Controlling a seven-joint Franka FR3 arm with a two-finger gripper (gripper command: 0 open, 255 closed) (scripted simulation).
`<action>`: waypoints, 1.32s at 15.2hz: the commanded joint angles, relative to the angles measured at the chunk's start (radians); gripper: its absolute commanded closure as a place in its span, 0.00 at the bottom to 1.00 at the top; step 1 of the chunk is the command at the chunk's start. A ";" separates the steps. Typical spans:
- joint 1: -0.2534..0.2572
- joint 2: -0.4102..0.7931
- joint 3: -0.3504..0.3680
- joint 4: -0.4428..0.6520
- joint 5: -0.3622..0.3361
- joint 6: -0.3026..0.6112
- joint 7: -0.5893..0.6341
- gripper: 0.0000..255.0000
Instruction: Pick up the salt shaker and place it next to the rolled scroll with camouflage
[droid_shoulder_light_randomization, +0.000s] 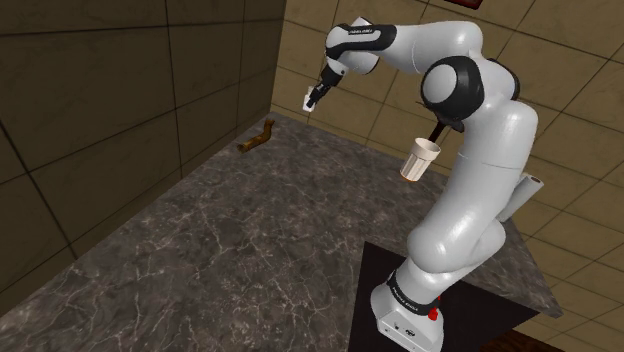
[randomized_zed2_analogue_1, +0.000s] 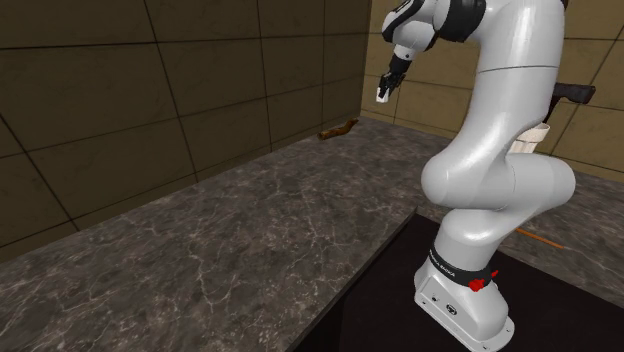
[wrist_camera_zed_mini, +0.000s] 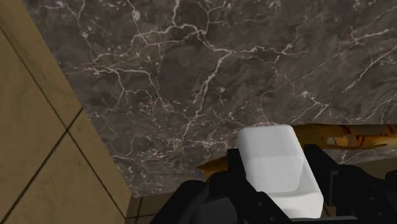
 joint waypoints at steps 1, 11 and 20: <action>-0.025 0.063 -0.009 0.090 0.007 -0.035 -0.028 1.00; -0.060 0.174 -0.013 0.169 0.026 -0.015 -0.082 1.00; -0.061 0.207 -0.006 0.099 0.044 0.083 -0.115 1.00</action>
